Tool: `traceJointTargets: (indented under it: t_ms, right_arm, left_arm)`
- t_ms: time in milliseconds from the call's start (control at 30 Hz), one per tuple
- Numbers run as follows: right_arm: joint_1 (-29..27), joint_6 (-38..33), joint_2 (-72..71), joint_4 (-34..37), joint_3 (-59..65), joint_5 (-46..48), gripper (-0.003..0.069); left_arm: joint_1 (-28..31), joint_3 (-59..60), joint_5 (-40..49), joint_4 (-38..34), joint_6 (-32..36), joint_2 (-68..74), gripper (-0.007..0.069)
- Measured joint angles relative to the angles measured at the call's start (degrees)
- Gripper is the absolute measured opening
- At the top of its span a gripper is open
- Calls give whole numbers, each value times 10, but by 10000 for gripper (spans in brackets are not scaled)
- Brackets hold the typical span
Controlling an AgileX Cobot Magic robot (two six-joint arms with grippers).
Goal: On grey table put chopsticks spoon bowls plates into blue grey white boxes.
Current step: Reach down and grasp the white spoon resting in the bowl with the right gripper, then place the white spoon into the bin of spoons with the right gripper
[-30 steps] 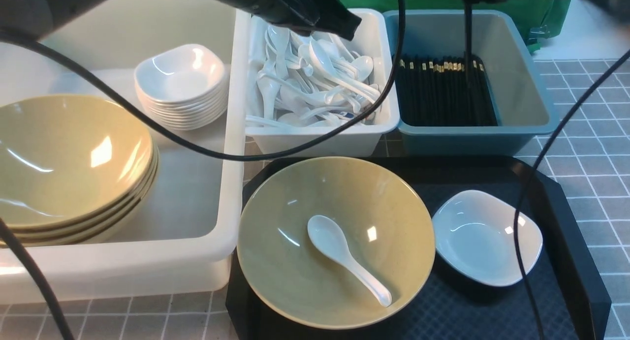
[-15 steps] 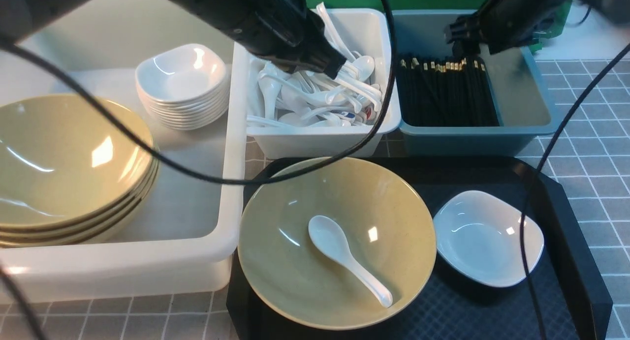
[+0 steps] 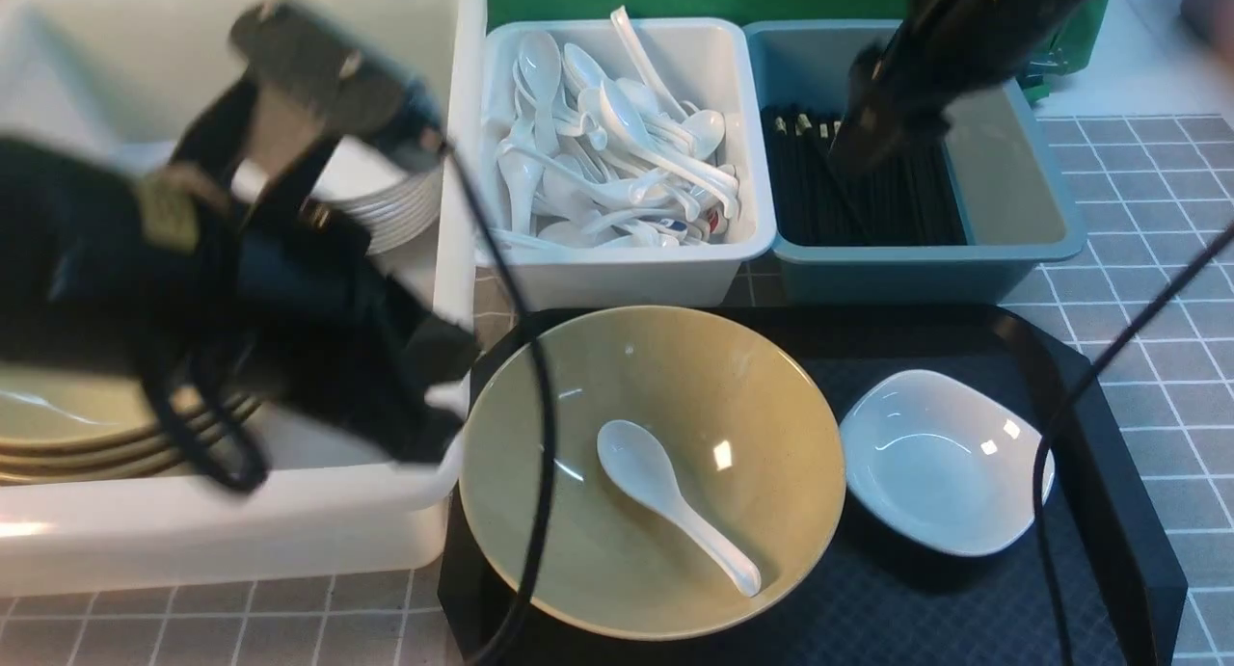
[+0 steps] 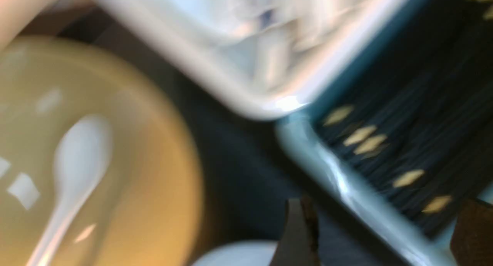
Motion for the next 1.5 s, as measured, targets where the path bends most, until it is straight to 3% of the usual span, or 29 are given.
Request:
traceJointTargets:
  t_ms: [300,533,733,867,933,1033,1067,1367,1500]
  right_arm:
    - [155,36,-3,3,129,-1,524]
    - [212,81,67,2,131,-19,524]
    - [218,95,117,1,131,-18,519]
    - [221,96,129,0,131,-18,454]
    - [223,96,130,-4,127,-17,328]
    - [224,96,130,-16,114,-16,202]
    - [224,96,130,-28,97,-14,123]
    - [203,97,122,-124,-87,-13,105]
    - [160,114,119,-134,-135,-105,105]
  left_arm:
    - [0,104,-58,-2,-20,-82,-11]
    - [0,116,-72,-2,-20,-82,-11]
    - [0,116,-75,-2,-20,-82,-11]
    - [0,116,-84,3,-20,-82,-11]
    - [0,116,-94,4,-20,-82,-11]
    - [0,116,-104,4,-20,-82,-11]
    - [0,116,-113,4,-20,-82,-11]
    - [0,116,-152,5,-20,-75,-11]
    - [0,116,-181,5,-20,-51,-11]
